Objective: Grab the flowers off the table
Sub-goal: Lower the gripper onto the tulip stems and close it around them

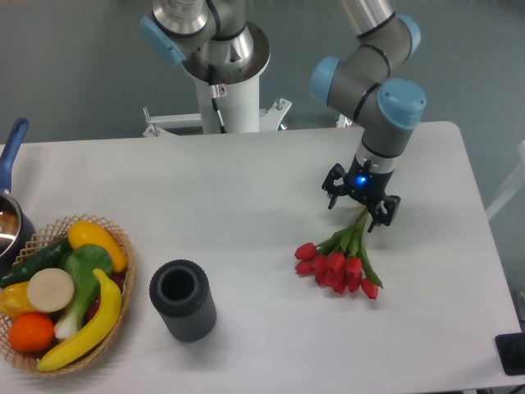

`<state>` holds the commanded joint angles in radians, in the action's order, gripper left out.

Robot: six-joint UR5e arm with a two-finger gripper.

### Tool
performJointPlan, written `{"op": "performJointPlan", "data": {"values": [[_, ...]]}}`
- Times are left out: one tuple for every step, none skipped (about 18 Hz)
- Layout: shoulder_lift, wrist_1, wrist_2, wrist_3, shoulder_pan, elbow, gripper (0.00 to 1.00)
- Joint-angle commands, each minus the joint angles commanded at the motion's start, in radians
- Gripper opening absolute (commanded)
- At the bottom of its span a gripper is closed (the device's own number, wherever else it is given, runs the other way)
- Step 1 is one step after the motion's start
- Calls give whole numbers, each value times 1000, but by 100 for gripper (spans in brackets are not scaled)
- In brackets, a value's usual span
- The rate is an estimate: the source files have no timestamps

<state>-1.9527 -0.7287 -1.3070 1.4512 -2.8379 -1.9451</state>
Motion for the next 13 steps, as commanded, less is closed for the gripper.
{"op": "performJointPlan", "data": {"values": [[-5,2,0,-5,0,5,100],[-6,2,0,-6,2,8,100],[-6,2,0,-8,2,11,100],[-8,2,0,-8,2,11,100],[-14,2,0,-9,3,14,100],[-23,3,0,-17,5,17,100],[-32,8,0,-24,6,24,100],[-40,8,0,-34,8,28,100],[-48,9,0,-37,8,28,100],[-51,8,0,-37,9,28,100],[-52,9,0,-35,9,28,100],[-52,9,0,-37,15,28,100],[-54,8,0,-35,17,28,100]]}}
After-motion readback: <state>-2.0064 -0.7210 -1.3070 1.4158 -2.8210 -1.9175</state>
